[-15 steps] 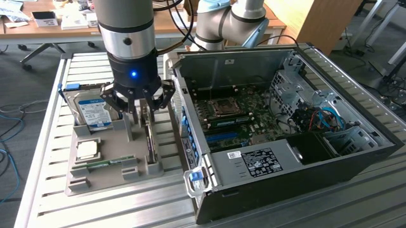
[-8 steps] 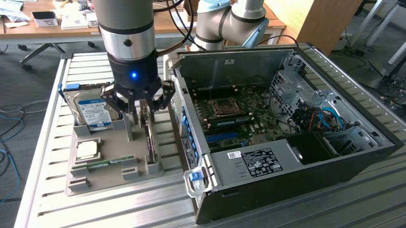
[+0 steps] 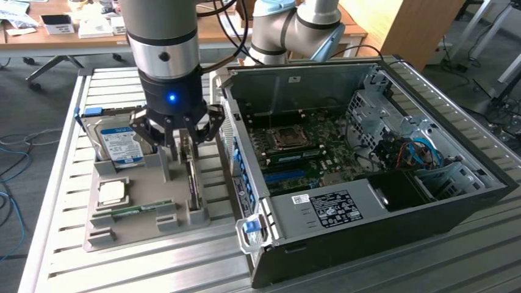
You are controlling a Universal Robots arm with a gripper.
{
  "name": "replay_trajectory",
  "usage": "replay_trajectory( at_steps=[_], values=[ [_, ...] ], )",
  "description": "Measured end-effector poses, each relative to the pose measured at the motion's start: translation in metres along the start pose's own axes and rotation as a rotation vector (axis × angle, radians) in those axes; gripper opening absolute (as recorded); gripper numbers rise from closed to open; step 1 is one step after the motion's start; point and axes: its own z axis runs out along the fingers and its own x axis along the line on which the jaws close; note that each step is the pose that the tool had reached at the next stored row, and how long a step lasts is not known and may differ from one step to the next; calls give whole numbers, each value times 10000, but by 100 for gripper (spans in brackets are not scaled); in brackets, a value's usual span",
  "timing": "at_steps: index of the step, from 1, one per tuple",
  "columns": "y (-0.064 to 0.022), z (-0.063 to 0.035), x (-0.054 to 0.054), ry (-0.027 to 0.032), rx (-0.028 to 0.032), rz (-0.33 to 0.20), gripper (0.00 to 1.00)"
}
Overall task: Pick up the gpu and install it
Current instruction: 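Pick up the gpu and move the gpu toward the slot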
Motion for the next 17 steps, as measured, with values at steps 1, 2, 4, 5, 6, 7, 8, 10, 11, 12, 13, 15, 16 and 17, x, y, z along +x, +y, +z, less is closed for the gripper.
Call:
replay_trajectory(
  at_steps=[1,2,4,5,6,7,8,10,11,12,13,15,16,17],
  values=[
    [0,6,0,2,2,0,42],
    [0,13,0,1,2,0,42],
    [-1,20,1,3,3,0,42],
    [-1,19,1,4,4,0,42],
    [-1,20,1,3,4,0,42],
    [-1,20,1,4,4,0,42],
    [-1,21,1,2,3,0,42],
    [-1,21,1,2,3,0,42],
    [-1,23,1,2,2,0,42],
    [-1,26,1,0,1,0,42],
    [-1,32,1,0,-1,0,42],
    [-1,42,1,1,2,0,42],
    [-2,50,1,1,2,0,42],
    [-2,59,2,2,2,0,42]
  ],
)
